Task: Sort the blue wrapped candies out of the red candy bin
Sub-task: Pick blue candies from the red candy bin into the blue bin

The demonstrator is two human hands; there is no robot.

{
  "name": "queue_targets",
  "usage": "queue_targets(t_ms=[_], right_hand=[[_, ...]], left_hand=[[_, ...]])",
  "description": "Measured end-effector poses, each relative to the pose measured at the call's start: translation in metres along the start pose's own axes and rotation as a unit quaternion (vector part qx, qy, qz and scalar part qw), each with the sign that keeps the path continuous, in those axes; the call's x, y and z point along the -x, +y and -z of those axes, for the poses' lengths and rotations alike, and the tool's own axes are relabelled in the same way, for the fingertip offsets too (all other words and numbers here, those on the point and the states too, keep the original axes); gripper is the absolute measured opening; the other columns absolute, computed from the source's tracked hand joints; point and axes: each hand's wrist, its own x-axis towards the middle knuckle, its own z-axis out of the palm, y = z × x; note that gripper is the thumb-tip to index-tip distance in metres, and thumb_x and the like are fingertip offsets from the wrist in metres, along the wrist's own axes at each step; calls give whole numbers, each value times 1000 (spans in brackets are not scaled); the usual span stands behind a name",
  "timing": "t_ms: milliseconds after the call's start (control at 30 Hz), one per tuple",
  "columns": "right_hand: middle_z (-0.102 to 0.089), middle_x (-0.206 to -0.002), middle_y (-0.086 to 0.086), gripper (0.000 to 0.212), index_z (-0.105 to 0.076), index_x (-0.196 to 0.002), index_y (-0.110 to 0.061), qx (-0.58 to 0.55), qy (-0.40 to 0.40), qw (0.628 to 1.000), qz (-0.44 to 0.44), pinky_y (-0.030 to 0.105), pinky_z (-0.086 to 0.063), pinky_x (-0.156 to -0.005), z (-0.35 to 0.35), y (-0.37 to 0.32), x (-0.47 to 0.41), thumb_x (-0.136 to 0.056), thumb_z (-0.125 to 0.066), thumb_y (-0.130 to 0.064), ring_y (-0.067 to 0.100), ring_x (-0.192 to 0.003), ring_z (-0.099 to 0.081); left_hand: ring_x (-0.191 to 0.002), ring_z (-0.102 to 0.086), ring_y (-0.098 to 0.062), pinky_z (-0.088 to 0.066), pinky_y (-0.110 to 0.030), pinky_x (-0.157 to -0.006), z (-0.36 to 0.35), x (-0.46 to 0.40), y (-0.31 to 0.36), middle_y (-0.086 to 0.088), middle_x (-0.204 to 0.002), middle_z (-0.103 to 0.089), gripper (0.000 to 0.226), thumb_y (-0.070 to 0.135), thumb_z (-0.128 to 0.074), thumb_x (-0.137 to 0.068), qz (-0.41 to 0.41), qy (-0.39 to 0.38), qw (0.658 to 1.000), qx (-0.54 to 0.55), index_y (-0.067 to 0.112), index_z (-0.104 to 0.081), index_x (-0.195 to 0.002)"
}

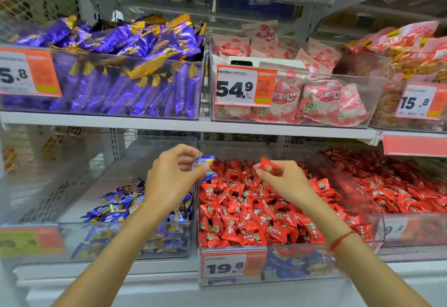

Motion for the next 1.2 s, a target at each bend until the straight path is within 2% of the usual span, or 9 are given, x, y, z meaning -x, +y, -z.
queue_targets(t_ms=[133,300,367,467,567,700,800,967,1200], right_hand=[[-61,-123,5,45,-58,-129,-28,396,-8,918,17,34,-47,-90,11,22,-19,-87,-57,-10,26,-119,-51],[-69,-111,2,27,-68,-115,-19,327,-113,937,47,28,-49,-74,-19,0,-34,-94,-52,-19,14,-79,-63],[-65,-117,8,33,-62,-116,-10,404,-193,894,-27,31,-48,-80,-34,2,-42,-93,-57,-33,24,-98,-62],[-59,-126,10,35,-59,-120,-13,490,-172,854,-23,33,-45,-92,-47,11,-44,-90,-59,-31,30,-118,-54],[-67,-115,0,24,-71,-109,-22,440,-125,889,15,32,-46,-89,-44,22,-40,-88,-64,-32,23,-108,-61],[-66,-71,-6,23,-72,-70,-24,249,-103,961,67,32,-41,-79,-25,33,-27,-89,-65,-36,12,-70,-56],[-68,-89,17,31,-70,-87,-6,129,-109,979,112,34,-42,-77,-14,26,-18,-93,-60,-35,22,-79,-60],[-71,-83,1,21,-58,-113,-12,5,-223,962,154,29,-51,-81,1,-20,5,-101,-47,-25,14,-79,-65],[-72,-80,3,9,-67,-98,-19,54,-156,972,169,28,-50,-74,8,-20,-6,-90,-66,-23,16,-77,-67]], left_hand=[[-82,-65,-2,-49,-31,-78,19,-7,-22,14,-90,-69,19,37,-77,-78,31,37,994,-100,37,-60,-85],[-82,-63,-7,-41,-29,-73,19,-5,-42,12,-93,-68,16,33,-74,-82,54,17,987,-147,33,-61,-92],[-85,-63,-6,-46,-30,-77,18,-4,-45,11,-97,-68,18,31,-74,-83,48,-6,988,-147,33,-62,-96],[-97,-64,-9,-50,-36,-92,18,-3,-44,10,-106,-68,27,30,-74,-84,39,-55,991,-118,30,-63,-108],[-102,-63,-8,-48,-37,-98,18,-4,-36,10,-111,-68,28,30,-72,-85,29,-56,992,-114,28,-65,-112],[-101,-61,0,-46,-32,-98,14,-5,-13,18,-104,-68,16,27,-65,-90,-14,-38,996,-83,34,-67,-104],[-100,-61,6,-46,-28,-97,5,0,5,20,-103,-68,16,32,-64,-90,-47,-79,995,-42,34,-69,-105],[-104,-62,4,-47,-28,-100,-18,11,25,14,-111,-70,33,34,-61,-92,-89,-163,982,14,26,-64,-124],[-86,-68,1,-55,-36,-86,-8,8,16,16,-87,-73,13,28,-68,-88,-95,-42,995,6,40,-68,-94]])
